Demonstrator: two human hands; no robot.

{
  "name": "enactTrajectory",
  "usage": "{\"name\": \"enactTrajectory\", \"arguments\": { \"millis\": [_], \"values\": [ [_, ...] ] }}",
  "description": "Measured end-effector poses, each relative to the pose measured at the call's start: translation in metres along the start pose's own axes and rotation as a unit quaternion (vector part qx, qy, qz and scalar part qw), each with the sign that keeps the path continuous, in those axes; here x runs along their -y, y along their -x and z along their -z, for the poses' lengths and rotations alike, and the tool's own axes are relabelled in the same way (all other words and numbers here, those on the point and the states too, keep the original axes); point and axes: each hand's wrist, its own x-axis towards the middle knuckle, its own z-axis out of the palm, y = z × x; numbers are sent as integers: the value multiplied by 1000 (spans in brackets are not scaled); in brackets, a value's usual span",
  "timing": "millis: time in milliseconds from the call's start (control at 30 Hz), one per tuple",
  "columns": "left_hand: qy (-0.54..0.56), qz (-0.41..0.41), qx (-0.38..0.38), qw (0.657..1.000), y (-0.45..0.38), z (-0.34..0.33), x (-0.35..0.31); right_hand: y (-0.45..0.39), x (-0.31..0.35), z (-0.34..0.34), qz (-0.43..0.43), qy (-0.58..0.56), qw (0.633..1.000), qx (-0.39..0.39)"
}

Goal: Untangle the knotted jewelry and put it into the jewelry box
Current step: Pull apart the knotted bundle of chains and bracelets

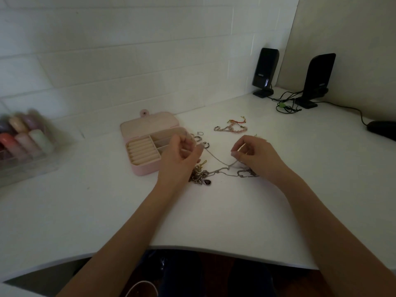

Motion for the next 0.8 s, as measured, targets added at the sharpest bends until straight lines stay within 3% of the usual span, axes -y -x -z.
{"name": "enactTrajectory", "arguments": {
  "millis": [67, 167, 300, 667, 800],
  "values": [
    [-24, -9, 6, 1000, 1, 0, 0, 1, 0, -3, 21, 53, 998, -2],
    [-17, -17, 24, 999, 1, 0, 2, 4, 4, -6, 56, 26, 998, 3],
    [-65, -32, -23, 997, -2, 3, 7, 6, 11, -11, 90, 2, 995, 35],
    [-198, -90, 31, 975, -1, 7, 11, 7, 8, -7, 59, 80, 995, 16],
    [-209, -92, -36, 973, -3, 11, 7, 7, 7, -8, 52, 79, 995, 26]
  ]
}}
